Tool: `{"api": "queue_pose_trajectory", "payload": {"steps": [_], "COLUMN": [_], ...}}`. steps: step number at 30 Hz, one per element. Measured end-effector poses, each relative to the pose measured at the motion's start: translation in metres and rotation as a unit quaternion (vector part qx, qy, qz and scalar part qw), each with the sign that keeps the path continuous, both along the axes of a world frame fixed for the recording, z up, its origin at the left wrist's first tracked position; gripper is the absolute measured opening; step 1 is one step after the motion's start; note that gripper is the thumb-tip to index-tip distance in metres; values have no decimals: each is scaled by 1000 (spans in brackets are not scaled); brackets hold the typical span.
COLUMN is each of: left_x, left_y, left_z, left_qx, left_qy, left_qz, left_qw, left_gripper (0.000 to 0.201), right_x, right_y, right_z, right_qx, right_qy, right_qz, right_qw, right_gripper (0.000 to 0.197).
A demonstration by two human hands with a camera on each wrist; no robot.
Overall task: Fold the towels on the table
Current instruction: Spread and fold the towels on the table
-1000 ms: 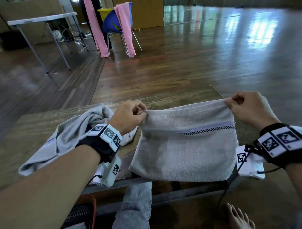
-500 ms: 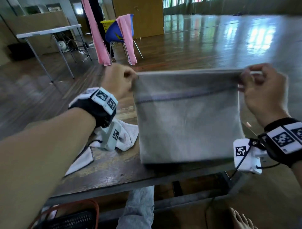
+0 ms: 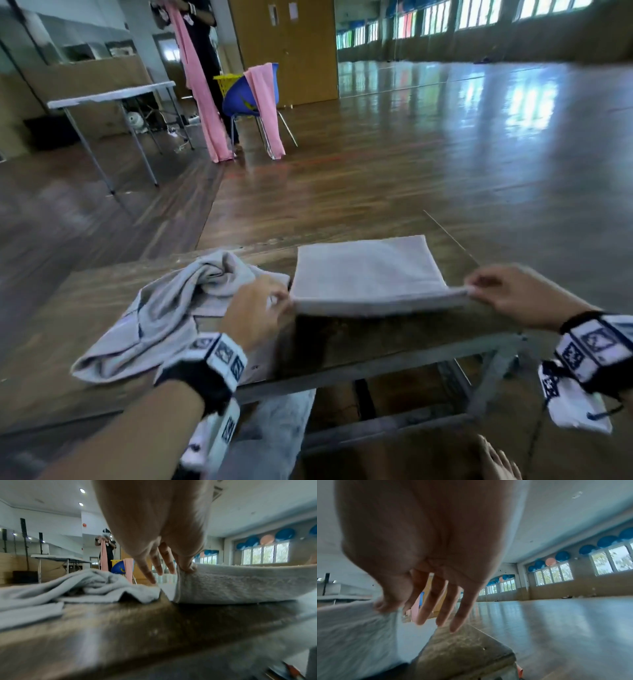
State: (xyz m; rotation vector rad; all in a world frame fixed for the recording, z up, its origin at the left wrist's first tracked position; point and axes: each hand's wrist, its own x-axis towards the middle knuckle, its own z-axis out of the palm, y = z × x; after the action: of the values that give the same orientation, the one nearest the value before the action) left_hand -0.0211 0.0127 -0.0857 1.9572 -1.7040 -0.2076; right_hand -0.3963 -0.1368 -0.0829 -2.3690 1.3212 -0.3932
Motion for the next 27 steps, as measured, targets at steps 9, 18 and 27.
{"api": "queue_pose_trajectory", "payload": {"steps": [9,18,27], "left_x": [16,34,47], "left_y": [0,-54,-105], "left_z": [-30,-31,-57], "left_qx": [164,110,65], "left_qy": [209,135,76], "left_qz": [-16,-14,34], "left_qw": [964,985,994], "left_gripper": [30,27,16], "right_x": [-1,26,64], "right_y": [-7,-59,-92], "right_z": [-2,-19,-57], "right_qx": [129,157,-13], "right_qy": [-47,2,64], "right_qz": [31,-16,-99], "right_qw": [990,987,993], "right_gripper": [12,14,16]}}
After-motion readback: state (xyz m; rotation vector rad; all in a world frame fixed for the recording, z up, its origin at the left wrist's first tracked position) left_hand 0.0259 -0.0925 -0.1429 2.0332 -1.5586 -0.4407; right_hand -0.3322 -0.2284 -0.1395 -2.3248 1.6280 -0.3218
